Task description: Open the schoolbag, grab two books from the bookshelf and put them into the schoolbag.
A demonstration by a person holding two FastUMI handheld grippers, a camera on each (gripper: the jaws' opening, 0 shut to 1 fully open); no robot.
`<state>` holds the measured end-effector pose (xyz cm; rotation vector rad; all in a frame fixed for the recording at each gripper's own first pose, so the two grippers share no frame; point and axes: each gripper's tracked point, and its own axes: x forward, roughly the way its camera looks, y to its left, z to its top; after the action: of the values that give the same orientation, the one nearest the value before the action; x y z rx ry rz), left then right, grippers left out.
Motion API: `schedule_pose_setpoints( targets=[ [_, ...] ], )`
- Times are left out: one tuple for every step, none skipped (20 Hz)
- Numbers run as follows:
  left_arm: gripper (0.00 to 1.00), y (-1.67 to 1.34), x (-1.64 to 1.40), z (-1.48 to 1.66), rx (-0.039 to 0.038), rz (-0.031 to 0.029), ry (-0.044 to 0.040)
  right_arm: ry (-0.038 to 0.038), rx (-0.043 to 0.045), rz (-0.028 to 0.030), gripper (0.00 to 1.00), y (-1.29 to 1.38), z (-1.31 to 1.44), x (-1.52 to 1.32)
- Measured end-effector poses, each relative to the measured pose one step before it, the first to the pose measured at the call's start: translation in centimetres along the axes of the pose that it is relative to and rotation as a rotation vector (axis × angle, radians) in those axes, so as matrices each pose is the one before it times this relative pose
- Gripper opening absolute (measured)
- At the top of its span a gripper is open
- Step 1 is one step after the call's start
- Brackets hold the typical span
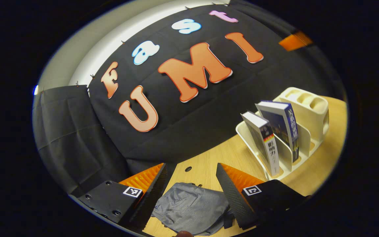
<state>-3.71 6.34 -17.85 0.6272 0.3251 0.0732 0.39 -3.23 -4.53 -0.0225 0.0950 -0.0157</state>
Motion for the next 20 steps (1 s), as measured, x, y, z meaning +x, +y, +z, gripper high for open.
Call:
schedule_pose_setpoints(
  targets=[
    [0.95, -0.531, 0.175, -1.394, 0.03012, -0.00642, 0.03578, 0.00524, -0.00007, 0.00021, 0.97, -0.179, -0.345, 0.085],
    [0.95, -0.423, 0.189, -1.353, 0.02912, 0.00298, 0.02875, 0.00570, -0.00049, 0.00006, 0.97, -0.243, -0.341, 0.059],
    [0.95, -0.655, 0.219, -1.194, 0.02583, -0.00508, 0.03011, 0.00580, 0.00142, 0.00108, 0.97, -0.280, -0.309, 0.100],
    [0.95, -0.680, 0.226, -1.237, 0.02518, -0.00404, 0.02971, 0.00531, 0.00307, 0.00211, 0.97, -0.160, -0.357, 0.192],
    [0.95, -0.794, -0.239, -1.543, 0.02275, -0.00431, 0.02932, 0.00411, 0.00559, 0.00445, 0.97, -0.183, -0.352, 0.010],
    [0.95, -0.823, 0.055, -1.150, 0.02008, -0.00742, 0.02817, 0.00303, 0.00376, 0.00393, 0.97, -0.108, -0.287, 0.137],
    [0.95, -0.429, -0.095, -1.127, 0.02084, -0.00003, 0.01987, 0.00294, 0.00131, -0.00021, 0.97, -0.286, -0.255, 0.166],
    [0.96, -0.404, 0.038, -0.859, 0.01988, 0.00531, 0.01846, 0.00091, -0.00029, -0.00292, 0.97, -0.312, -0.173, 0.138],
    [0.95, -0.231, 0.123, -0.980, 0.01674, 0.00518, 0.01842, 0.00177, 0.00028, -0.00486, 0.97, -0.288, -0.327, 0.068],
    [0.95, -0.327, 0.162, -0.780, 0.01720, 0.00206, 0.01500, 0.00001, 0.00416, 0.00097, 0.97, -0.130, -0.118, 0.020],
    [0.96, -0.377, 0.128, -0.671, 0.01673, -0.00262, 0.02124, 0.00253, 0.00309, -0.00005, 0.97, -0.235, -0.211, 0.060],
    [0.95, -0.452, 0.307, -0.895, 0.01309, -0.00219, 0.01814, 0.00427, 0.00262, 0.00280, 0.97, -0.070, -0.108, 0.069],
    [0.95, -0.565, 0.242, -1.157, 0.01731, -0.00994, 0.03193, 0.00266, -0.00036, 0.00082, 0.97, -0.116, -0.087, 0.045],
    [0.95, -0.519, 0.442, -0.669, 0.02432, -0.00520, 0.01526, -0.00159, -0.00129, -0.00018, 0.97, -0.236, 0.021, -0.024],
    [0.95, -0.312, 0.549, -0.389, 0.03717, 0.00685, 0.01280, -0.00632, -0.00188, 0.00054, 0.97, -0.036, 0.161, 0.050],
    [0.95, -0.032, 0.060, -0.685, 0.03133, 0.01500, 0.01746, -0.00364, -0.00273, -0.00206, 0.97, -0.205, 0.058, 0.107],
    [0.95, -0.410, 0.593, -0.803, 0.02024, 0.00028, 0.01880, 0.00154, -0.00169, 0.00033, 0.97, -0.106, -0.206, 0.035],
    [0.95, -0.341, 0.560, -0.565, 0.00777, 0.00138, 0.01826, 0.00273, 0.00147, -0.00192, 0.97, -0.150, -0.088, 0.068],
    [0.94, -0.230, 0.413, -0.404, 0.00454, 0.00203, 0.01533, 0.00174, 0.00628, 0.00085, 0.97, -0.039, 0.026, 0.054],
    [0.93, 0.185, 0.012, -0.340, 0.00103, 0.01641, 0.00920, -0.00151, 0.00587, 0.00002, 0.97, -0.159, 0.046, 0.001]
  ],
)
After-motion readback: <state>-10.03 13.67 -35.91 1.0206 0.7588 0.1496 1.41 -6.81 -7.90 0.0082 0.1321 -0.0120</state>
